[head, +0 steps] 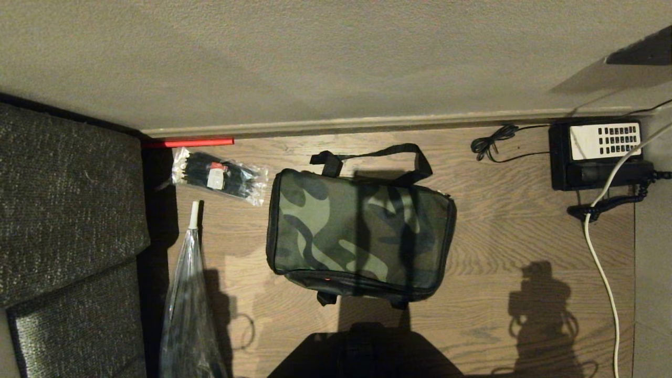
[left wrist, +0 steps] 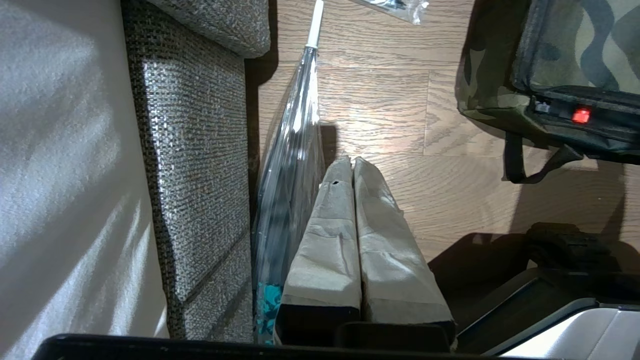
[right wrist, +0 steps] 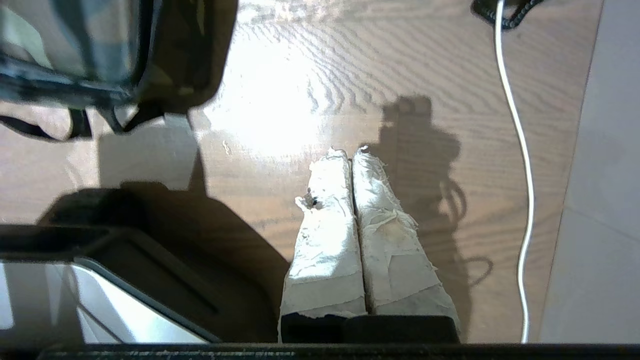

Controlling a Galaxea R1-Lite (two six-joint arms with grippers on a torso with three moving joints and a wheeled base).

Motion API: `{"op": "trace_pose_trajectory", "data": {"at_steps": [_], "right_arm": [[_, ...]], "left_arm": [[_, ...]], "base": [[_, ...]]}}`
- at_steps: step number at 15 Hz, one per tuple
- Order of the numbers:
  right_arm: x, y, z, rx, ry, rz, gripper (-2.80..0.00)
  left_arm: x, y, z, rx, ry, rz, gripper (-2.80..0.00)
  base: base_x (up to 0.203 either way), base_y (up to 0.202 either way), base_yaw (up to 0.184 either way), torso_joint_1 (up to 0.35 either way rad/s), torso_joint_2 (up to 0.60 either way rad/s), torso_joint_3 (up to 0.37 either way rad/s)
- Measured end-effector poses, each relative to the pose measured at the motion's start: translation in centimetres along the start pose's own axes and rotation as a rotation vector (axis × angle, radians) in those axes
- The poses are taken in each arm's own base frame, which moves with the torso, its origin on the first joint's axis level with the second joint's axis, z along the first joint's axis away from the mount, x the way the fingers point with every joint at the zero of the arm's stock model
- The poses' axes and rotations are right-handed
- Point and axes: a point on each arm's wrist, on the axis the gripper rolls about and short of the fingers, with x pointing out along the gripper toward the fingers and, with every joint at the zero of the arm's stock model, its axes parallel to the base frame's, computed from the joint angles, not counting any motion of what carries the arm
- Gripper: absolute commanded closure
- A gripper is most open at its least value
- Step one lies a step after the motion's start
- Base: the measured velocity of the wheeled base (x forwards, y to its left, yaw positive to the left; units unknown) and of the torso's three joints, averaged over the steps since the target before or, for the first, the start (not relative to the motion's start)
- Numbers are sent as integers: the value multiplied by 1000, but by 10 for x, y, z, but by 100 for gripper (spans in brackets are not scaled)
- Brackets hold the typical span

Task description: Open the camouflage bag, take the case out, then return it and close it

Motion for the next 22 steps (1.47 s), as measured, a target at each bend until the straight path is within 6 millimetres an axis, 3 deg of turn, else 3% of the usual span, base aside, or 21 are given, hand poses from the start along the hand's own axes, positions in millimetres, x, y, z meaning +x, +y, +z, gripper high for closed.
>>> {"op": "trace_pose_trajectory", "data": {"at_steps": [22], "right_arm": [[-3, 0, -2, 1, -34, 3, 0]], "left_arm": [[0, 0, 0, -6, 2, 0, 0]], "base": [[0, 0, 0, 0, 0, 26]]}}
